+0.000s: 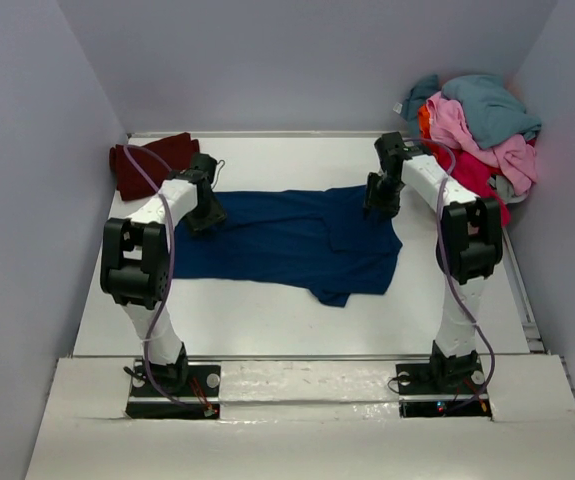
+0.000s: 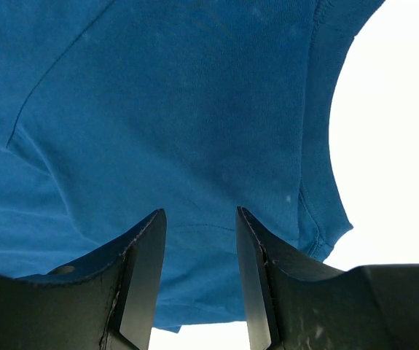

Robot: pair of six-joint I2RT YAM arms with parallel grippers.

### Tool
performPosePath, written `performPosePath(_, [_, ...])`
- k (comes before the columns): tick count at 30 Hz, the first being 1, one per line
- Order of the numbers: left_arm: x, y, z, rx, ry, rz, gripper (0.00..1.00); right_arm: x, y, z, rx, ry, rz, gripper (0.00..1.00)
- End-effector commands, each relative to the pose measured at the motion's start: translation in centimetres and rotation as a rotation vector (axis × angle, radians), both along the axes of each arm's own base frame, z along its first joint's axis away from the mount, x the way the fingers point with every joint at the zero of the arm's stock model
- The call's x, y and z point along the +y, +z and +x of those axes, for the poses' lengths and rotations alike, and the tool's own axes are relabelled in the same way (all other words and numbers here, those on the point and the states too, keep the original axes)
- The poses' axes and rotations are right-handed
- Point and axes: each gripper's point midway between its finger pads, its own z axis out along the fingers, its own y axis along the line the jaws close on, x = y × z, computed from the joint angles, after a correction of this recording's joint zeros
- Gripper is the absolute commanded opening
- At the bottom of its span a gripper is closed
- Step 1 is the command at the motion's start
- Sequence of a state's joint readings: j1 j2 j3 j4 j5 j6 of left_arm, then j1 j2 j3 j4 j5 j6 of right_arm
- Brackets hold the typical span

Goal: Fold and stack the t-shirts
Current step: Fold the flattened tshirt in 1/3 of the way

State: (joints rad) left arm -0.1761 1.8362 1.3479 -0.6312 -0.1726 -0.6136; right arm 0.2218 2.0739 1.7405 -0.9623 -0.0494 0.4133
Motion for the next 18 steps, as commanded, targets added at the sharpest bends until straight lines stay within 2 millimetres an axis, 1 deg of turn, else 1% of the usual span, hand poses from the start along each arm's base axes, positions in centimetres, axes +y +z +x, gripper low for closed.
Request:
performPosePath(1, [-0.1,0.6,-0.4,-0.029,0.020,-0.019,0.64,0.1,2.0,0.4,-0.071,0.011,0.021,0.49])
performPosePath(8, [-0.6,-0.3,0.2,-0.036,0.015,-0.045,0.64,0.2,1.9,0.1,-0.068,0.013,0.028,0.49])
performPosePath(18, [-0.4,-1.1,1.7,-0.042,0.014,-0.039,0.63,0.1,1.8,-0.3,-0.066,0.012,0.029,0.49])
